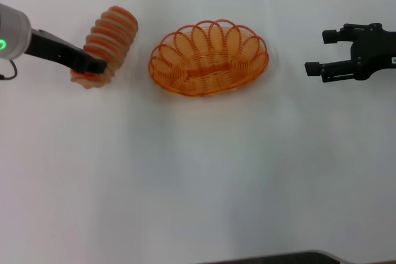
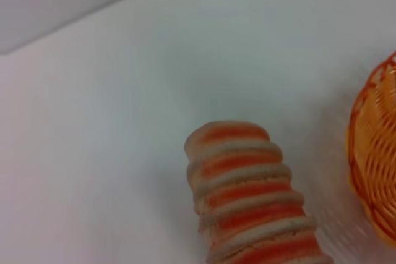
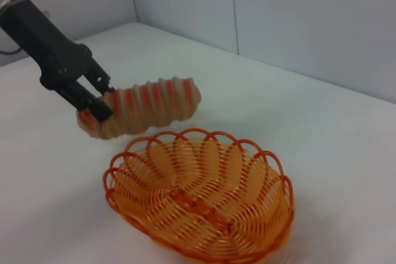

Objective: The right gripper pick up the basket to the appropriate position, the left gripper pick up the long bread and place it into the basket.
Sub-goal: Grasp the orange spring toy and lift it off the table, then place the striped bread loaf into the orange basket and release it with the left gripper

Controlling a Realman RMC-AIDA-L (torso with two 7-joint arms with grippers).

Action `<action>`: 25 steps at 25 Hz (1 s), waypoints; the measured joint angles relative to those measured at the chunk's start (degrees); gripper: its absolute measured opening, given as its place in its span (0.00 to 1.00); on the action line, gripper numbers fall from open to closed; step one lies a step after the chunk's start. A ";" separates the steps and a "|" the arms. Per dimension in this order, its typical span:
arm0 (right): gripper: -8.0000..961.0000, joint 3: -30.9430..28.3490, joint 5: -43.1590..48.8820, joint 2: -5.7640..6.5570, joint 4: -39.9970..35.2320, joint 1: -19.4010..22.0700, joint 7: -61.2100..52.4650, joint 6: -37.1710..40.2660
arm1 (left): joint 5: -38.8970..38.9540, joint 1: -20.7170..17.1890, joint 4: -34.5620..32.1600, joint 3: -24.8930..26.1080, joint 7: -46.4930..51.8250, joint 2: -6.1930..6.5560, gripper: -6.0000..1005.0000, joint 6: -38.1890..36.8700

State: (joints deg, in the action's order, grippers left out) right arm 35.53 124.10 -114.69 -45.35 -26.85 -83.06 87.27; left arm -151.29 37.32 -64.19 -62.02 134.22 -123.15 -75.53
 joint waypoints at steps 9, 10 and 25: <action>0.99 0.39 0.06 0.67 0.00 0.64 0.01 0.64 | 4.64 2.44 -3.71 3.09 -9.94 0.50 0.41 -7.69; 0.99 0.40 0.10 0.82 0.00 0.78 0.04 0.78 | 5.48 2.84 -4.37 3.68 -10.99 0.49 0.40 -8.83; 0.99 0.26 1.48 1.24 -3.04 2.68 0.52 5.33 | 10.79 8.45 -2.93 3.19 -24.37 -0.66 0.29 -16.00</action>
State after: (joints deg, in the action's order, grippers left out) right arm 35.79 125.58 -113.46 -48.40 -24.17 -82.54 92.60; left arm -140.50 45.77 -67.12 -58.83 109.84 -123.81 -91.53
